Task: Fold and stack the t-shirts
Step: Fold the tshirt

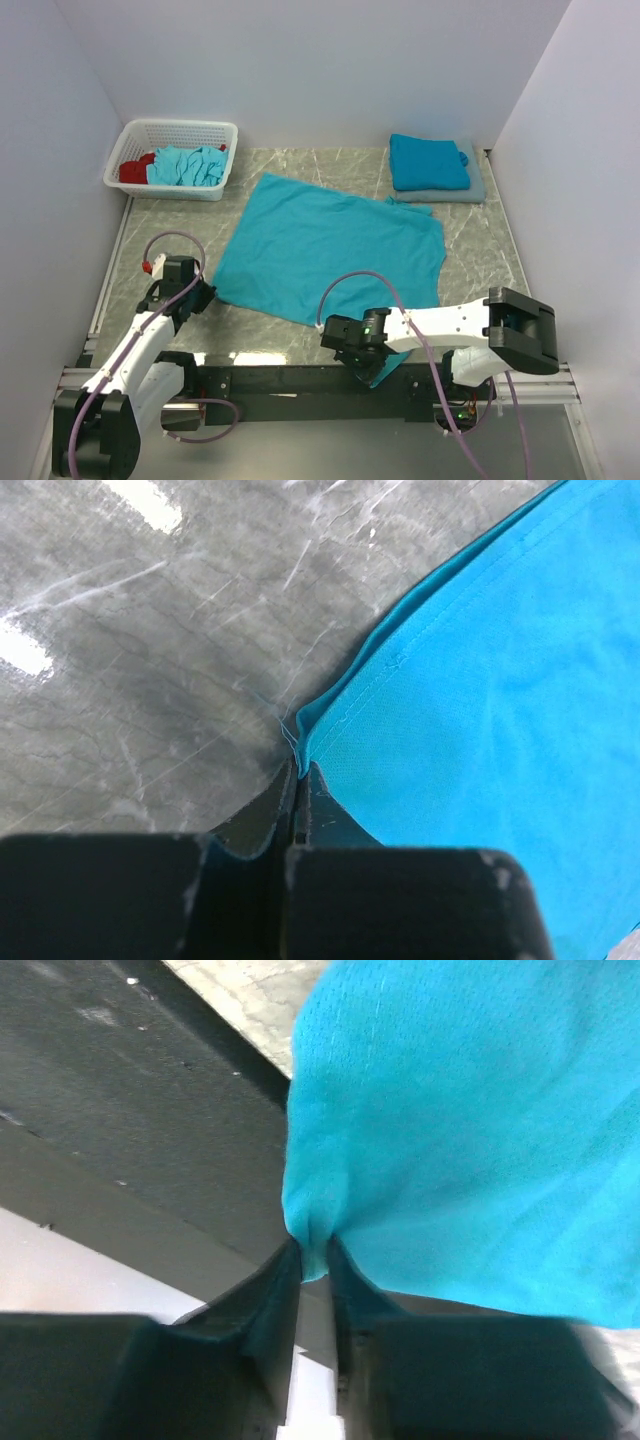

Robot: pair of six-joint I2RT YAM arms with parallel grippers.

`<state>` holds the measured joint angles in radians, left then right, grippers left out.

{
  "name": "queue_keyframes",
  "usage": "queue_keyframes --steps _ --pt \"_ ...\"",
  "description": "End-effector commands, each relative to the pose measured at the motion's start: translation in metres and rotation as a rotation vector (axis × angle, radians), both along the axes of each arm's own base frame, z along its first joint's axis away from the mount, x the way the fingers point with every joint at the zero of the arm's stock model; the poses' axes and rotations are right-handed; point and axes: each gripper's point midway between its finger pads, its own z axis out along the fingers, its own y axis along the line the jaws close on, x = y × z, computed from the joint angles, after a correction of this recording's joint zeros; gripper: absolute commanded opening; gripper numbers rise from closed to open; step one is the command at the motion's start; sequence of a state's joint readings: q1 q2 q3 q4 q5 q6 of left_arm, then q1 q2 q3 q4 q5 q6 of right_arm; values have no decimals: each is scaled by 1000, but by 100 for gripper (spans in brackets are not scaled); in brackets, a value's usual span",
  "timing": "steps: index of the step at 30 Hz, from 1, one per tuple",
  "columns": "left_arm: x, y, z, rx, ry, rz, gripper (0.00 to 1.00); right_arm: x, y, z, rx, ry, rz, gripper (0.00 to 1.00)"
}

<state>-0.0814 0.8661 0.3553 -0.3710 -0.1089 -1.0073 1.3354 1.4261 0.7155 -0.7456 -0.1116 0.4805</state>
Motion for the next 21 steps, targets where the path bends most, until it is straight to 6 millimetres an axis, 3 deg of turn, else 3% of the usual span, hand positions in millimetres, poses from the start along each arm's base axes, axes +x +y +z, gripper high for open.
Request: queue_keyframes --steps 1,3,8,12,16,21 --pt "-2 -1 0 -3 -6 -18 1 4 -3 -10 -42 -33 -19 11" --pt "-3 -1 1 -4 -9 -12 1 6 -5 -8 -49 -46 -29 0" --pt "-10 -3 8 -46 -13 26 1 4 0 17 21 -60 -45 0" --pt "-17 1 26 -91 -64 119 1 -15 10 53 166 15 -3 0" --pt "-23 15 40 -93 -124 231 1 -30 2 67 196 86 59 0" --pt "-22 18 48 -105 -191 254 1 -30 4 74 231 83 101 0"
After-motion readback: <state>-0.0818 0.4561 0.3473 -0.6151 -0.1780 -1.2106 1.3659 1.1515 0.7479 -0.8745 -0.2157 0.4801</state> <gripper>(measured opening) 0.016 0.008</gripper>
